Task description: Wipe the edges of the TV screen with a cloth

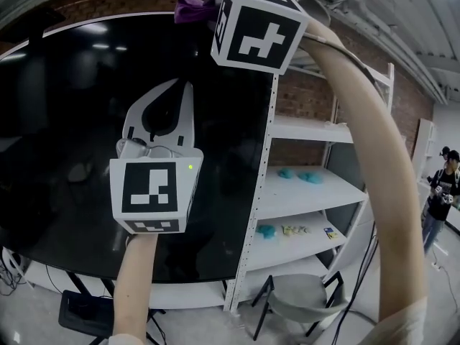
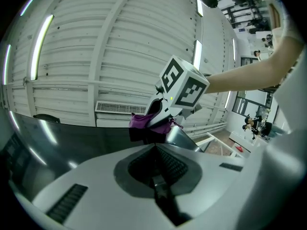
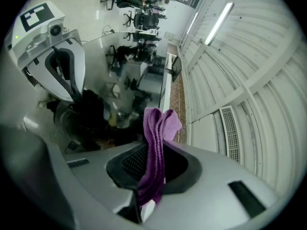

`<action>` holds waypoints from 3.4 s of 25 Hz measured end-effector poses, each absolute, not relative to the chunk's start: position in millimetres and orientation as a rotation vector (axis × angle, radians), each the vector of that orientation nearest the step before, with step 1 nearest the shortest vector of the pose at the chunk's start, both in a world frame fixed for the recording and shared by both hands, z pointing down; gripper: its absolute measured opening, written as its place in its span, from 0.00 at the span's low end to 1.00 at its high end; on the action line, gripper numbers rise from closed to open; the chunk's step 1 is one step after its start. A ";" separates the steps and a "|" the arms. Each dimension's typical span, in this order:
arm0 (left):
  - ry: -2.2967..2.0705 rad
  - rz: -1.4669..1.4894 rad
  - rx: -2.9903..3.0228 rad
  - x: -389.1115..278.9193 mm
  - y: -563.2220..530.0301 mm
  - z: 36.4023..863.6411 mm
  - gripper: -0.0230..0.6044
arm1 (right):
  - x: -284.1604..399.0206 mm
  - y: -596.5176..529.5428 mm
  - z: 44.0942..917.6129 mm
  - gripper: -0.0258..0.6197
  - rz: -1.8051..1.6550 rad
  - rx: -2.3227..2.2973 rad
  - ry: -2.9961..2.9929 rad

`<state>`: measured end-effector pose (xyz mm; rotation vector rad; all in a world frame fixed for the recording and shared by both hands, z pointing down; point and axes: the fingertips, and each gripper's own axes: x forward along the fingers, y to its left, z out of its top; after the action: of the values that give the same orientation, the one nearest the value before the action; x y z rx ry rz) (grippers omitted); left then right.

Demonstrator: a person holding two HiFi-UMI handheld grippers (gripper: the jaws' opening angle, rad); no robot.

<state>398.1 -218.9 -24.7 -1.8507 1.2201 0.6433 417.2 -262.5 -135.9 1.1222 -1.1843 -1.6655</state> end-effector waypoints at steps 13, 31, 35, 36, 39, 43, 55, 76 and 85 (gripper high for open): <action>1.245 0.579 -1.846 434.6 -224.9 -35.0 0.06 | 444.9 -254.0 -139.6 0.13 -1.724 1.109 -1.286; 1.380 0.488 -1.688 502.1 -220.4 -44.7 0.06 | 529.6 -237.9 -140.1 0.13 -1.878 0.999 -1.535; 1.410 0.473 -1.698 502.6 -228.2 -41.2 0.06 | 541.3 -237.9 -141.3 0.13 -1.894 1.019 -1.662; 1.416 0.468 -1.703 503.2 -229.8 -39.0 0.06 | 543.9 -238.2 -139.8 0.13 -1.896 1.025 -1.688; 1.421 0.430 -1.708 508.9 -231.0 -25.7 0.06 | 553.4 -239.3 -124.0 0.13 -1.889 1.030 -1.792; 1.432 0.356 -1.691 514.0 -236.3 -18.5 0.06 | 556.4 -243.1 -108.1 0.13 -1.885 1.005 -1.946; 1.576 0.381 -1.697 503.3 -358.4 -265.1 0.06 | 546.5 -367.3 -320.8 0.13 -1.882 0.753 -2.312; 1.653 0.437 -1.928 531.7 -370.1 -132.9 0.06 | 568.7 -371.7 -138.1 0.13 -1.672 0.847 -2.368; 1.748 0.441 -2.023 534.7 -377.6 -42.3 0.06 | 576.2 -377.2 -59.0 0.13 -1.522 0.842 -2.416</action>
<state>534.7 -377.6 -42.3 -2.0228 1.7481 0.4408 576.2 -377.2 -59.0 0.8417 -2.4157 -1.5223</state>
